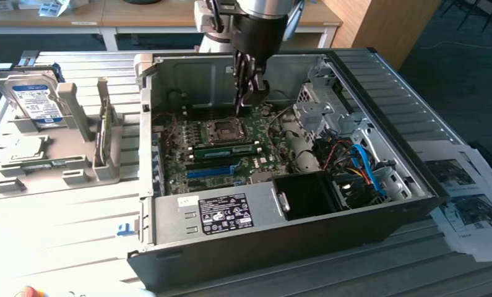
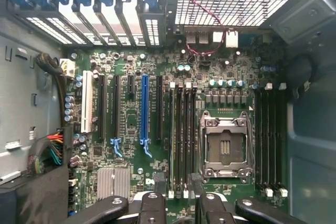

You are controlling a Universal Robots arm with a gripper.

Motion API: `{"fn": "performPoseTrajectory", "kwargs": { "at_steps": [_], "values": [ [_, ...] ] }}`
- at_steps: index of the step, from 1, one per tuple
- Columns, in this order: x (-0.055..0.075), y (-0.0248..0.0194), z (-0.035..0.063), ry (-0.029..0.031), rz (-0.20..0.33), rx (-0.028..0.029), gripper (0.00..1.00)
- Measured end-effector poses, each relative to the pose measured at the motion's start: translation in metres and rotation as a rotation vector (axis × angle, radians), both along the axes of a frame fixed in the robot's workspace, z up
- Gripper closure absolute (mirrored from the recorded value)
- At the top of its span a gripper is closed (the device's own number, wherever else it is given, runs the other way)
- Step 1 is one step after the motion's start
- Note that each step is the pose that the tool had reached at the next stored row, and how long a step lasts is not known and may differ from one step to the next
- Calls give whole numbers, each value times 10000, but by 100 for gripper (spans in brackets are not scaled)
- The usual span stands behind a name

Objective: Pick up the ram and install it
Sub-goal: 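Insert the ram into the slot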

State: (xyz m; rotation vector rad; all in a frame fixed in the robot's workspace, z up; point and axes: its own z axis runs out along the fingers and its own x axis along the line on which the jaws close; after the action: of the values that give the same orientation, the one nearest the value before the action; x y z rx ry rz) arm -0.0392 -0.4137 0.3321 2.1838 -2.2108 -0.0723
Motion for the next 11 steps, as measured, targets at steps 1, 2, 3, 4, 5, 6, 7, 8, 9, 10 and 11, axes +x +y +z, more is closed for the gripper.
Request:
{"fn": "performPoseTrajectory", "kwargs": {
  "at_steps": [1, 2, 3, 4, 5, 6, 7, 8, 9, 10, 11],
  "values": [
    [0, 0, 14, 1, 0, -1, 69],
    [0, 0, 27, 0, 0, -1, 69],
    [0, 0, 41, 0, 0, 0, 69],
    [0, 0, 56, 0, 0, -1, 69],
    [0, 0, 68, 1, 0, -1, 69],
    [0, 0, 71, 0, 0, 1, 69],
    [0, 0, 71, 0, 0, 2, 69],
    [0, 0, 71, 0, 0, 3, 69],
    [0, 0, 71, 0, 0, 2, 69],
    [0, 0, 71, 0, 0, 2, 69],
    [0, 0, 76, 1, 0, -1, 69]
  ]
}}
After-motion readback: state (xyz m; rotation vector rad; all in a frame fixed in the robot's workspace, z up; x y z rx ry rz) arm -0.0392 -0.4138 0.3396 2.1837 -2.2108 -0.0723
